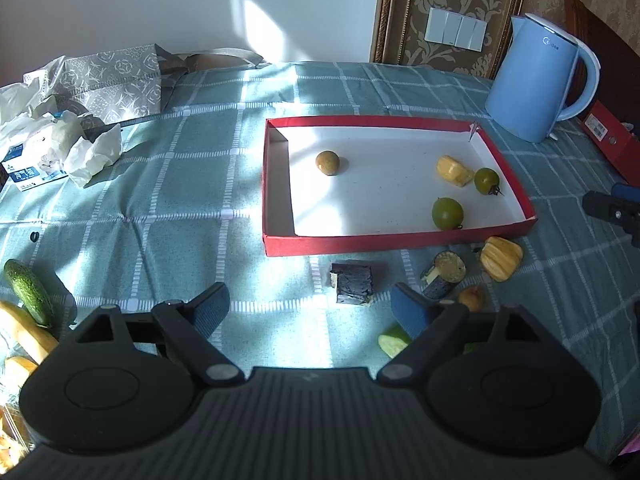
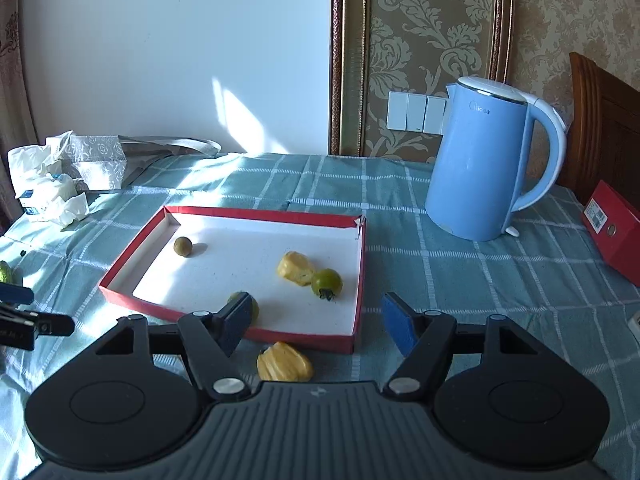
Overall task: Organize fruits
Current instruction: 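Lower the dark green tomato into the tray and open the right gripper, then move the left gripper to the dark eggplant chunk and close on it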
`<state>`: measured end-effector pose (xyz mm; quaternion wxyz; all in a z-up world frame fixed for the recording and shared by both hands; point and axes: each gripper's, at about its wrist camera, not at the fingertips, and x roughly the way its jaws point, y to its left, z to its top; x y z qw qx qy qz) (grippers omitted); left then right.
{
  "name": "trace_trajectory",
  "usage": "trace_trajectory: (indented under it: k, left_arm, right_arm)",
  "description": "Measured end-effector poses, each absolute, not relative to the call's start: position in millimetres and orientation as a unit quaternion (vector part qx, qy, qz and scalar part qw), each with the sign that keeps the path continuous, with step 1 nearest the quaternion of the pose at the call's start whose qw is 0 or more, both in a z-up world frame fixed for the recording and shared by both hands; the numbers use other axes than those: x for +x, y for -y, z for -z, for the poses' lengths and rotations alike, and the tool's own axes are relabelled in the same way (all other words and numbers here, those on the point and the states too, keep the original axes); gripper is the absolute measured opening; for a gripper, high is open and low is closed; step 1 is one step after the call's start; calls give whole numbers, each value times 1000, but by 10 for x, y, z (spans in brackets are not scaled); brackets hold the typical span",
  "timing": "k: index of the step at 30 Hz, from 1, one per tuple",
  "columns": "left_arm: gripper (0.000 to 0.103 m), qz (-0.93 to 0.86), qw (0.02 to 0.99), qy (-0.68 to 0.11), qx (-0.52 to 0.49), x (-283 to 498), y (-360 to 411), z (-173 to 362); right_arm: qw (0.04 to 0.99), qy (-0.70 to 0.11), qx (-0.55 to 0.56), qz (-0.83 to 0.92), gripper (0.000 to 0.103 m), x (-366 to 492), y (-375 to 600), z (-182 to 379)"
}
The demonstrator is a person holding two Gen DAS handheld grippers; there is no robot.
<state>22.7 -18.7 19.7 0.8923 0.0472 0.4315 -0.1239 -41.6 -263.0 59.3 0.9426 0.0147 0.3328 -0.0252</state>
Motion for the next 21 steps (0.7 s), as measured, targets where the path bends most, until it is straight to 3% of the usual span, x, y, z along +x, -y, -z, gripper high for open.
trace_trajectory:
  k: [2, 7, 13, 21]
  left_arm:
    - [95, 127, 889, -437, 47, 287, 294, -148]
    - [94, 117, 878, -458, 69, 503, 547, 85]
    - [79, 105, 863, -488, 75, 696, 649, 312]
    - [78, 95, 857, -500, 83, 759, 687, 418]
  right_arm:
    - [939, -343, 31, 23, 71, -557, 2622, -572]
    - [933, -355, 48, 19, 71, -814, 2575, -556]
    - [933, -358, 41, 25, 71, -998, 2590, -566]
    - [929, -366, 47, 34, 71, -1055, 2679, -514]
